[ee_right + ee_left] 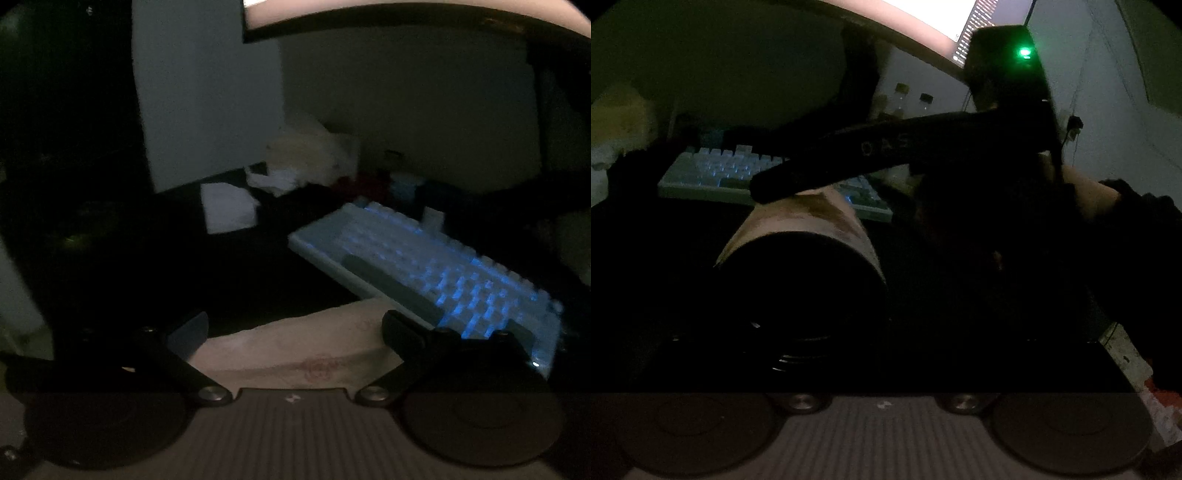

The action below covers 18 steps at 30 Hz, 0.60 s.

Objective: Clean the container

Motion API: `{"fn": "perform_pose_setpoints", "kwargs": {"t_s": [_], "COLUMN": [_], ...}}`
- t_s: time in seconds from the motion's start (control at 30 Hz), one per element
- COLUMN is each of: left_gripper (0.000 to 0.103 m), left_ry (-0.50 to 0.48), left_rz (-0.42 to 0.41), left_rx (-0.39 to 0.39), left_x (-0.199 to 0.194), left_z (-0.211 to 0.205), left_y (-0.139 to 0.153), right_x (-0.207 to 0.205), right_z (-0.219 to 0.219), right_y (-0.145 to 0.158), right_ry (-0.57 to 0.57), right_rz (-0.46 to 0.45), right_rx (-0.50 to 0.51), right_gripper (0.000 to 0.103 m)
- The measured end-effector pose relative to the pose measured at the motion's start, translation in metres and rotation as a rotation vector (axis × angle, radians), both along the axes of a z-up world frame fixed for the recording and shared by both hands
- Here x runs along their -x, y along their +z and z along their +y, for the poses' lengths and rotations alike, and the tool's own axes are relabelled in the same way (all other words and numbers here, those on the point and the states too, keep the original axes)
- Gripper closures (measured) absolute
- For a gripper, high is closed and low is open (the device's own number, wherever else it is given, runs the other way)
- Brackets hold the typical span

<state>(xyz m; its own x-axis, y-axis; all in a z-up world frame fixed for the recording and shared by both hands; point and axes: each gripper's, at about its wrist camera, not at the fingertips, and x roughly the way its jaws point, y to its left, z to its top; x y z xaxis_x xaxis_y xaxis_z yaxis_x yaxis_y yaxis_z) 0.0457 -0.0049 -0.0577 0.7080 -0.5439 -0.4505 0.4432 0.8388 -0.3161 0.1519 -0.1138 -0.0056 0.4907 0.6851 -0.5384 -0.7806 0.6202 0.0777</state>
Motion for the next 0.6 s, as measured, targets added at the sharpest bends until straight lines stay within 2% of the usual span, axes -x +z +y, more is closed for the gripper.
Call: {"fn": "perform_pose_setpoints", "kwargs": {"t_s": [0.17,0.27,0.37,0.47,0.6], "left_gripper": [0.000,0.000,0.000,0.000,0.000], "left_ry": [-0.012,-0.019,-0.019,-0.019,-0.023], "left_rz": [0.000,-0.012,-0.023,-0.022,-0.029], "left_rx": [0.004,-0.014,-0.034,-0.028,-0.030], "left_x": [0.000,0.003,0.005,0.005,0.005], "left_z": [-0.003,-0.009,-0.012,-0.012,-0.011], "left_y": [0.000,-0.001,-0.001,-0.001,-0.001], "right_x": [0.029,0.024,0.003,0.001,0.024], "right_z": [-0.004,-0.007,-0.008,-0.010,-0.011], "right_y": [0.004,0.002,-0.004,-0.006,-0.004], "right_ry": [0.158,0.149,0.010,-0.050,0.066], "right_rz": [-0.010,-0.019,-0.032,-0.037,-0.054], "right_rx": [-0.040,-0.050,-0.010,-0.007,-0.055], "right_gripper": [0.000,0.000,0.000,0.003,0.004]}}
